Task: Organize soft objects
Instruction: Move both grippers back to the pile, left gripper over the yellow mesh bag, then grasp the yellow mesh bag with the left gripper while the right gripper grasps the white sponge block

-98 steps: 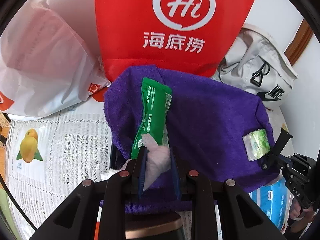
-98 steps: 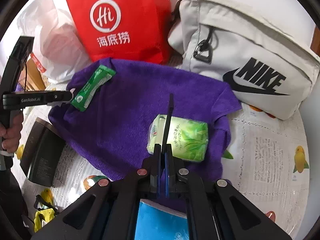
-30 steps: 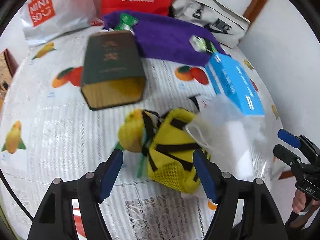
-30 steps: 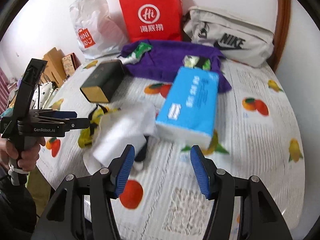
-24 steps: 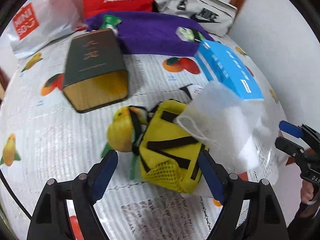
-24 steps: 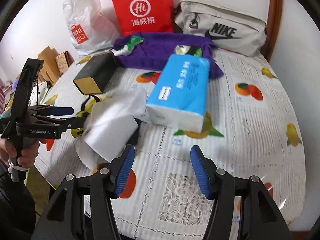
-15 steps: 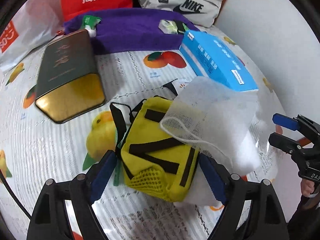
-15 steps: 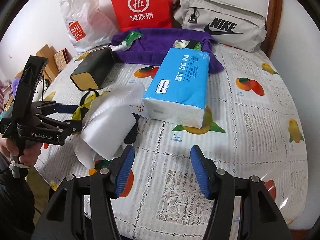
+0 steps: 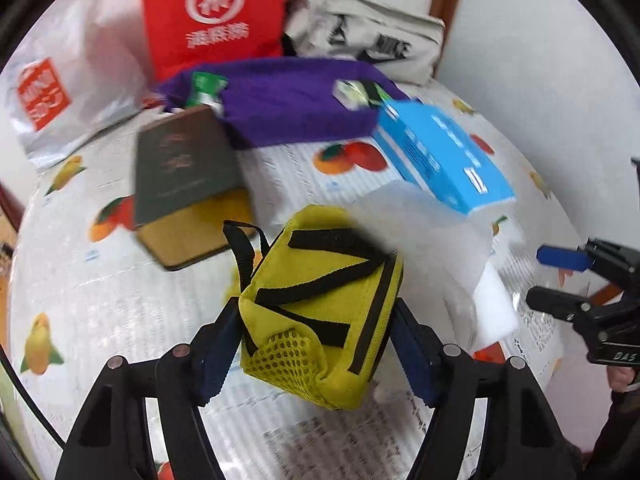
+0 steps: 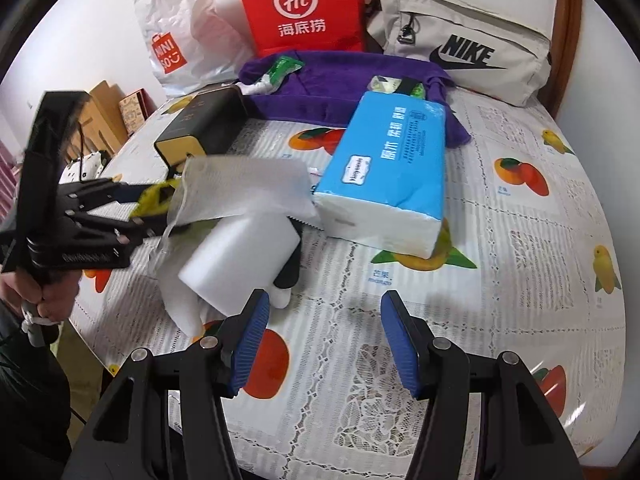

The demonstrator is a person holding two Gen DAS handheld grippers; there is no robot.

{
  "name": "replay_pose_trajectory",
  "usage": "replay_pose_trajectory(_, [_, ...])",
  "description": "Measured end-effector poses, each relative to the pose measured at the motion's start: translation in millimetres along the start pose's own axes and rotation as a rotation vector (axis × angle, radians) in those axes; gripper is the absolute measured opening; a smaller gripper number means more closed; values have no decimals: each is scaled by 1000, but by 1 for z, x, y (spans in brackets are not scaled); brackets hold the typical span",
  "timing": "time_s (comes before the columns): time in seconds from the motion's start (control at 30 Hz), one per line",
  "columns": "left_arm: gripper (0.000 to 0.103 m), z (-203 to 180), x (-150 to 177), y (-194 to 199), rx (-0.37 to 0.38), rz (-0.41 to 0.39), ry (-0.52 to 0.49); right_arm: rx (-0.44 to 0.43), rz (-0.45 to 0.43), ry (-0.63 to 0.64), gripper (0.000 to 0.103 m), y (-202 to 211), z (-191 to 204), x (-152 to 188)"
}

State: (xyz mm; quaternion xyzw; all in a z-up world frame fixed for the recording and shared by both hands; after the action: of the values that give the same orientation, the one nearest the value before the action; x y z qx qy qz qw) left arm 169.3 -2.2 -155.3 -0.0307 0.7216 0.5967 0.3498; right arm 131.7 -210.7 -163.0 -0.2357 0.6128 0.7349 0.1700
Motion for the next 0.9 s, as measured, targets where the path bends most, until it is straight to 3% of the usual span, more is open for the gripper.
replay_pose_trajectory(0.13, [70, 20, 12, 15, -86, -6, 46, -18, -5, 15, 58, 1, 8, 1])
replay_pose_trajectory(0.33, [70, 42, 34, 10, -117, 30, 125, -65, -23, 47, 58, -2, 25, -4])
replay_pose_trajectory(0.57, [70, 48, 48, 6, -113, 48, 159, -109, -37, 88, 58, -8, 49, -20])
replay_pose_trajectory(0.63, [70, 50, 48, 4, -100, 45, 173, -124, -38, 96, 64, -8, 55, -24])
replay_pose_trajectory(0.9, [70, 49, 48, -2, -72, 44, 177, -99, 54, 134, 70, -36, 70, -14])
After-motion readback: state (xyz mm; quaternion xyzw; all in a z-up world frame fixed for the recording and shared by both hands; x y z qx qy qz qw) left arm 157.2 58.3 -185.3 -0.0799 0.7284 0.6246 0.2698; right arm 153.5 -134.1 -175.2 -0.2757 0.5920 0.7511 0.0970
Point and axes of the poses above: each gripper's, at about its wrist camera, not at the fingertips, and y roughly against the way its jaws point, z to its left, x to its underside, the point moved 2 cm from there along -y, roughly the way its jaws point, and after that the axes turned 6 degrees about -y, right-handed, at the moved point
